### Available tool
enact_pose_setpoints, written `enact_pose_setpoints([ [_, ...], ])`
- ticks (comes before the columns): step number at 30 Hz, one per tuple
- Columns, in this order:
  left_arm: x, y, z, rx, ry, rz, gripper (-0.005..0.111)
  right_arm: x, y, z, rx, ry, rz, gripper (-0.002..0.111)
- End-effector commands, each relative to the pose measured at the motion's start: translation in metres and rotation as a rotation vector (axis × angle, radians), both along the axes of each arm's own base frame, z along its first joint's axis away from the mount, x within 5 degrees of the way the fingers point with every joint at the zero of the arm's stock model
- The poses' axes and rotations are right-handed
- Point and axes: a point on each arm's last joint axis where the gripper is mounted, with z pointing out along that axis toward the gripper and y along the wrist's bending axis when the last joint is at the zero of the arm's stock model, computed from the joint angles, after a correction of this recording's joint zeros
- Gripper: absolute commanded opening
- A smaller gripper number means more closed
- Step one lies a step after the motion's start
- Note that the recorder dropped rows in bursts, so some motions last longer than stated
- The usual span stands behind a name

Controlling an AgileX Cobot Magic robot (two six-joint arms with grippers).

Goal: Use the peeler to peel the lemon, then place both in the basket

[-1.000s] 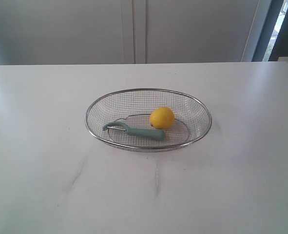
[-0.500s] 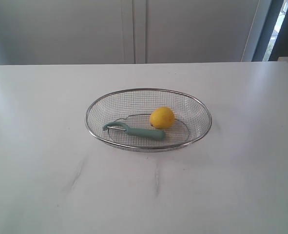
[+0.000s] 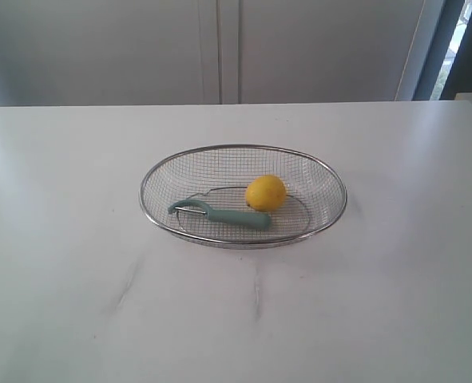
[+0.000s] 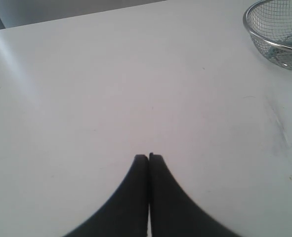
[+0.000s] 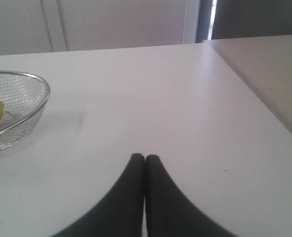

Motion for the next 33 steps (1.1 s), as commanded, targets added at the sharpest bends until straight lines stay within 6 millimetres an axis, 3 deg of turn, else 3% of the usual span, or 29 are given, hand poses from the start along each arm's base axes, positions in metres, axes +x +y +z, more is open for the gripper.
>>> enact_pose_setpoints([
  [1, 0.0, 0.0, -0.001, -0.014, -0.001, -0.001, 0.0, -0.001, -0.005, 0.0, 0.003, -0.011, -0.087, 0.0],
  [11, 0.0, 0.0, -0.001, -0.014, -0.001, -0.001, 0.0, -0.001, -0.005, 0.0, 0.003, -0.011, -0.089, 0.0],
  [19, 0.0, 0.0, -0.001, -0.014, -0.001, -0.001, 0.0, 0.0, 0.004, -0.002, 0.004, 0.012, 0.078, 0.0],
  [28, 0.0, 0.0, -0.001, -0.014, -0.001, -0.001, 0.0, 0.0, 0.005, -0.002, 0.01, 0.012, 0.094, 0.0],
  [33, 0.0, 0.0, -0.001, -0.014, -0.001, -0.001, 0.0, -0.001, 0.009, -0.003, 0.12, 0.013, 0.104, 0.0],
])
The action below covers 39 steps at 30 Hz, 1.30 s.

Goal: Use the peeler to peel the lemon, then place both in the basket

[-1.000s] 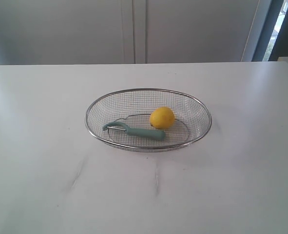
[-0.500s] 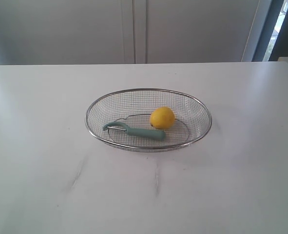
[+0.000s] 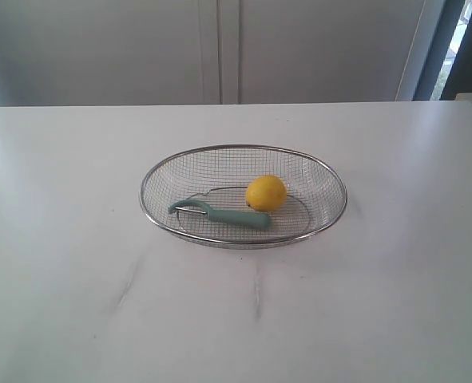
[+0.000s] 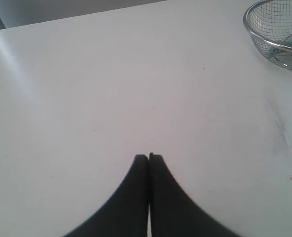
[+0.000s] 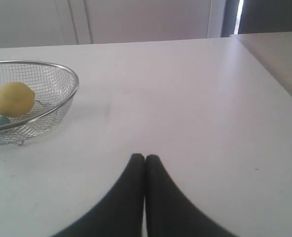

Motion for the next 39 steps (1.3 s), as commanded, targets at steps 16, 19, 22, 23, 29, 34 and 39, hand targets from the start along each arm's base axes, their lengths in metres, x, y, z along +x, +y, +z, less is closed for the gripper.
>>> enact_pose_setpoints([
  [16, -0.0002, -0.0004, -0.0007, -0.014, -0.001, -0.001, 0.0, -0.0006, 0.0044, -0.0014, 0.144, 0.008, 0.015, 0.0],
  [19, -0.0002, -0.0004, -0.0007, -0.014, -0.001, -0.001, 0.0, -0.0006, 0.0044, -0.0014, 0.144, 0.008, 0.015, 0.0],
  [22, -0.0002, -0.0004, -0.0007, -0.014, -0.001, -0.001, 0.0, -0.0006, 0.0044, -0.0014, 0.097, 0.005, 0.026, 0.0],
  [23, -0.0002, -0.0004, -0.0007, -0.014, -0.001, -0.001, 0.0, -0.0006, 0.0044, -0.0014, 0.071, 0.004, 0.033, 0.0],
  [29, -0.0002, -0.0004, -0.0007, -0.014, -0.001, -0.001, 0.0, -0.0006, 0.0044, -0.0014, -0.018, 0.0, 0.056, 0.0],
  [34, -0.0002, -0.0004, -0.0007, -0.014, -0.001, -0.001, 0.0, -0.0006, 0.0045, -0.0014, -0.015, 0.0, 0.056, 0.0],
  [39, -0.0002, -0.0004, -0.0007, -0.014, -0.001, -0.001, 0.0, -0.0006, 0.0045, -0.0014, -0.015, 0.0, 0.056, 0.0],
])
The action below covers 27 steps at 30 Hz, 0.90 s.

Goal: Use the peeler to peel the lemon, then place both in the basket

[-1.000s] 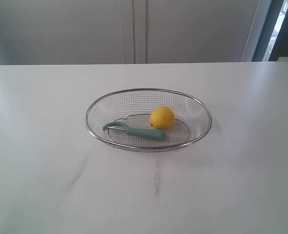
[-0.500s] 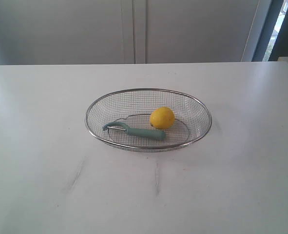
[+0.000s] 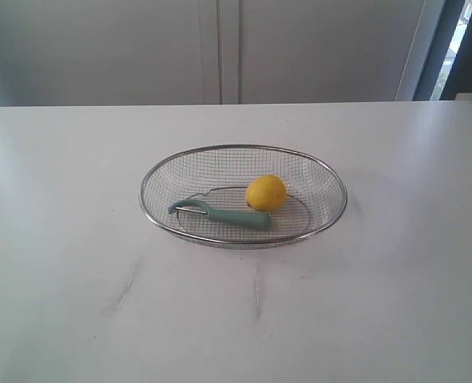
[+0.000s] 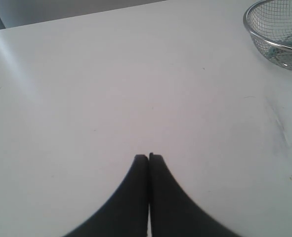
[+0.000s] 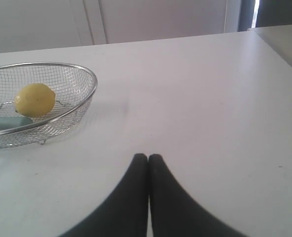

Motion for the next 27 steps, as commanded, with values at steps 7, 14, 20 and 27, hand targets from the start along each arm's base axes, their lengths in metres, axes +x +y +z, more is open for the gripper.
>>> enact_pose_setpoints([
  [7, -0.0002, -0.0004, -0.0007, -0.014, -0.001, -0.001, 0.0, -0.0003, 0.0, -0.0011, -0.007, -0.004, 0.003, 0.0],
  [14, -0.0002, -0.0004, -0.0007, -0.014, -0.001, -0.001, 0.0, -0.0003, 0.0, -0.0011, -0.007, -0.004, 0.003, 0.0],
  [20, -0.0002, -0.0004, -0.0007, -0.014, -0.001, -0.001, 0.0, -0.0002, -0.0006, -0.0011, -0.007, -0.004, -0.01, 0.0],
  [27, -0.0002, -0.0004, -0.0007, -0.014, -0.001, -0.001, 0.0, -0.0001, -0.0037, -0.0011, -0.007, -0.003, -0.068, 0.0],
])
